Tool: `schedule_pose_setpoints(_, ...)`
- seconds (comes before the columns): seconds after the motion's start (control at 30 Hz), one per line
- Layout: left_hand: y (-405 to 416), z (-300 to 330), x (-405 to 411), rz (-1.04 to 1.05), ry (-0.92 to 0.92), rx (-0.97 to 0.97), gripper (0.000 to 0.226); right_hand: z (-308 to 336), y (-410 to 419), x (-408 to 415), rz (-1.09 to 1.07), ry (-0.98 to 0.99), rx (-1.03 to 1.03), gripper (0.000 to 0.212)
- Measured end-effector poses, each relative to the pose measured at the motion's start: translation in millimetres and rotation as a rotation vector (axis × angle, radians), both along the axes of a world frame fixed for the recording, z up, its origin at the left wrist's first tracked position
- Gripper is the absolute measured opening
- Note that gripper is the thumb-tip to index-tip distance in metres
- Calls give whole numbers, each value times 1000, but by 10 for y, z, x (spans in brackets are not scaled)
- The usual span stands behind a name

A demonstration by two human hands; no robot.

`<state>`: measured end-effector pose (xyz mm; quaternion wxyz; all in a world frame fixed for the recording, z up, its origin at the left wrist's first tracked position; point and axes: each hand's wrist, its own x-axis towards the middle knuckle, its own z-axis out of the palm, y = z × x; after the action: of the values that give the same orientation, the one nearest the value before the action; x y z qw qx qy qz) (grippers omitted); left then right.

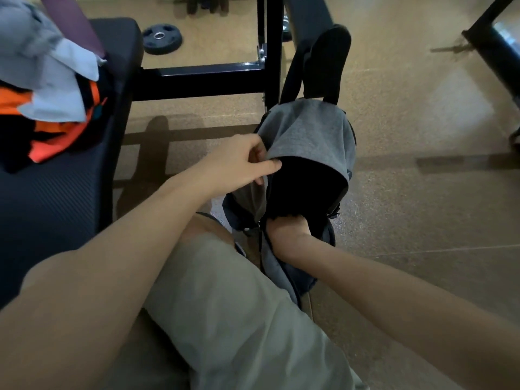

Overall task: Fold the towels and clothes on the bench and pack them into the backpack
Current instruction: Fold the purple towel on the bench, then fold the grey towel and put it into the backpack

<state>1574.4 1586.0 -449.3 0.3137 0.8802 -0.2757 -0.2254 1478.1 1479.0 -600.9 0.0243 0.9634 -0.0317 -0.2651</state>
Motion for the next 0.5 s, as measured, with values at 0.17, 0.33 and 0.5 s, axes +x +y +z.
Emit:
schedule_pose_setpoints(0.17,486,223,195,95,-99,-47,15,840,314,450,105,-242,324,22)
schedule_pose_setpoints(0.33,1370,53,586,581,-153,-214,10,1088,843,1172,169,-498,509,36)
schedule_pose_setpoints(0.5,2177,-349,683,898,-184,-129,19,1097,1575,2035,169,-516,701,47)
